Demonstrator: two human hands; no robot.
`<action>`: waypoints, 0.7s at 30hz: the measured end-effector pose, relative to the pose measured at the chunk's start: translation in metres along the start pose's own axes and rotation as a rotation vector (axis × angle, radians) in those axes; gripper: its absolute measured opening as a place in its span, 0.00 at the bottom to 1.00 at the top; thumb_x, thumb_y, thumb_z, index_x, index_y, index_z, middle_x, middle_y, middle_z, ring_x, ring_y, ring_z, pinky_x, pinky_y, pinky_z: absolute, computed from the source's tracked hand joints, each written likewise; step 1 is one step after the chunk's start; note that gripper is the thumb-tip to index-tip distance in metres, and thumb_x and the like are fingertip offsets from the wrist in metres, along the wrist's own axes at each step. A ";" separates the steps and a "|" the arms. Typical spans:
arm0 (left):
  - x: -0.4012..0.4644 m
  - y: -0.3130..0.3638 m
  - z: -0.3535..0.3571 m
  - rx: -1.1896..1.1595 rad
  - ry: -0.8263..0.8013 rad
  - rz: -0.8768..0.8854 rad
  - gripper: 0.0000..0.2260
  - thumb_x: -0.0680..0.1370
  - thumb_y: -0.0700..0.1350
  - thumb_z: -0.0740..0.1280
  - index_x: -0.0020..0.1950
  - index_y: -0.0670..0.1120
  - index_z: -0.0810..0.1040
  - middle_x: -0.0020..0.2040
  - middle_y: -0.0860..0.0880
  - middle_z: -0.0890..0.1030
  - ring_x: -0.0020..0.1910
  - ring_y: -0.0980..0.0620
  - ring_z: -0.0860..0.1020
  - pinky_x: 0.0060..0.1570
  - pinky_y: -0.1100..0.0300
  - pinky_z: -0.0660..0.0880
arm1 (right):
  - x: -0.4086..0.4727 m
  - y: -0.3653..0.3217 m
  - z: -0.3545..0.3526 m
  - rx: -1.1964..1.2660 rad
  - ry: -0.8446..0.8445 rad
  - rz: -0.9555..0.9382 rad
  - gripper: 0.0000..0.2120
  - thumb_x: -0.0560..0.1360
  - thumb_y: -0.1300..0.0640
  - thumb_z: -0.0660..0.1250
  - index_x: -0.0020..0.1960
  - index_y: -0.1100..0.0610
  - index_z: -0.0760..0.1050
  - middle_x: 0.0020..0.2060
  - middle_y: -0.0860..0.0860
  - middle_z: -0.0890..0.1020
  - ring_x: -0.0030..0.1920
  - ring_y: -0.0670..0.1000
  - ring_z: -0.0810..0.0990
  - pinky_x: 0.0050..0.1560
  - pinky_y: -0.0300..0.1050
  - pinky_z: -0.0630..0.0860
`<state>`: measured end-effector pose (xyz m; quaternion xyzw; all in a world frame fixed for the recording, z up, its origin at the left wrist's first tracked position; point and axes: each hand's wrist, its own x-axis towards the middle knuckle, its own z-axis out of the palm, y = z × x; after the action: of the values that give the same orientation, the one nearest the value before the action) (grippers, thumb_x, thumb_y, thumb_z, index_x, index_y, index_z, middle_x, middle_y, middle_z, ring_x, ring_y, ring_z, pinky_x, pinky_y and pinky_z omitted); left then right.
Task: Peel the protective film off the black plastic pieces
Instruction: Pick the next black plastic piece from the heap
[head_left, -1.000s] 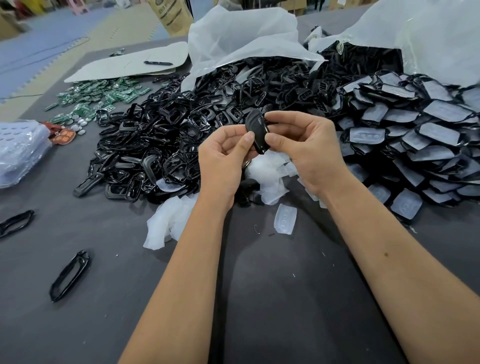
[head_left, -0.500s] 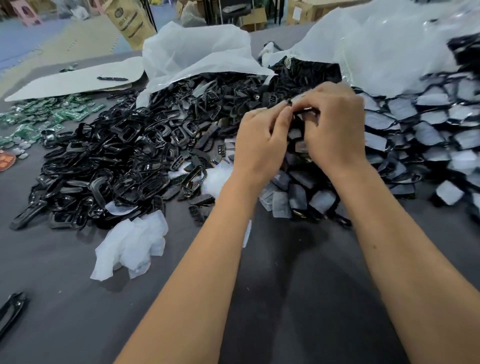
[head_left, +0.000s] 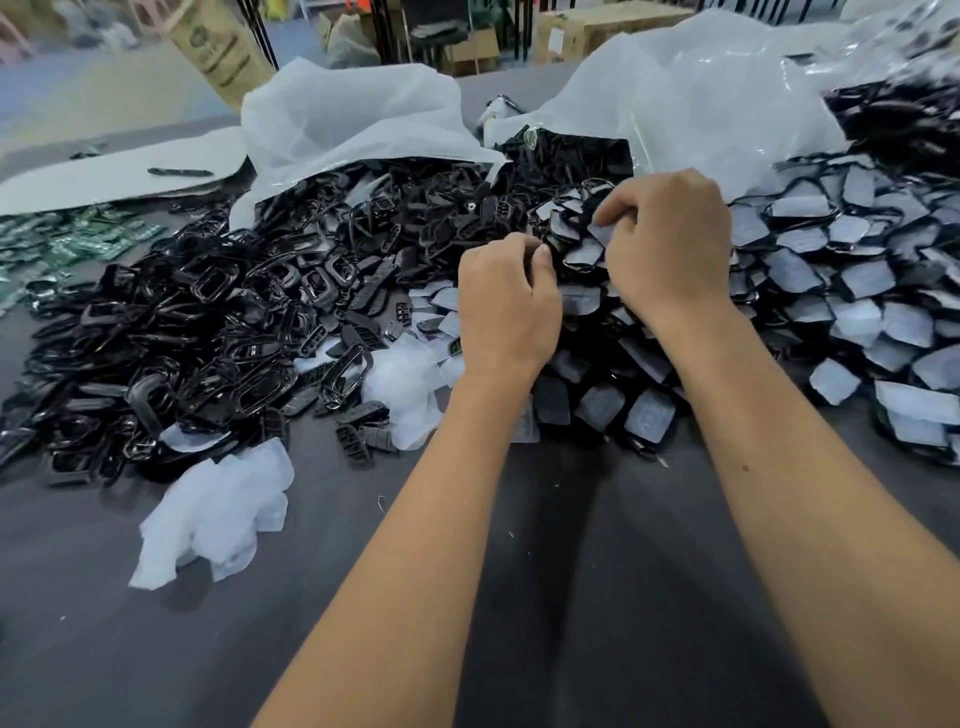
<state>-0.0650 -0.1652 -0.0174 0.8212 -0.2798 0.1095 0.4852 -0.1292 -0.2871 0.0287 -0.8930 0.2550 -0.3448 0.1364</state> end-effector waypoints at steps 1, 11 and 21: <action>-0.002 -0.003 -0.004 0.044 -0.003 -0.008 0.10 0.84 0.43 0.64 0.55 0.41 0.84 0.51 0.45 0.84 0.58 0.44 0.77 0.59 0.52 0.71 | 0.000 -0.007 0.003 0.010 -0.008 -0.019 0.20 0.75 0.67 0.60 0.51 0.52 0.88 0.50 0.56 0.87 0.56 0.58 0.80 0.61 0.52 0.76; -0.023 -0.067 -0.099 0.607 0.151 -0.317 0.16 0.76 0.43 0.64 0.62 0.48 0.83 0.67 0.48 0.78 0.72 0.42 0.66 0.67 0.48 0.66 | -0.024 -0.095 0.075 0.008 -0.439 -0.342 0.17 0.77 0.66 0.63 0.60 0.54 0.84 0.55 0.55 0.85 0.63 0.57 0.76 0.59 0.53 0.79; -0.036 -0.107 -0.141 0.741 0.126 -0.406 0.16 0.79 0.40 0.63 0.66 0.49 0.80 0.59 0.44 0.83 0.62 0.38 0.74 0.58 0.48 0.68 | -0.046 -0.148 0.117 -0.141 -0.749 -0.610 0.32 0.80 0.66 0.61 0.81 0.45 0.63 0.77 0.49 0.67 0.73 0.59 0.64 0.66 0.62 0.71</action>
<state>-0.0210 0.0085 -0.0415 0.9701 -0.0238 0.1551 0.1851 -0.0248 -0.1309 -0.0194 -0.9967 -0.0622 -0.0058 0.0510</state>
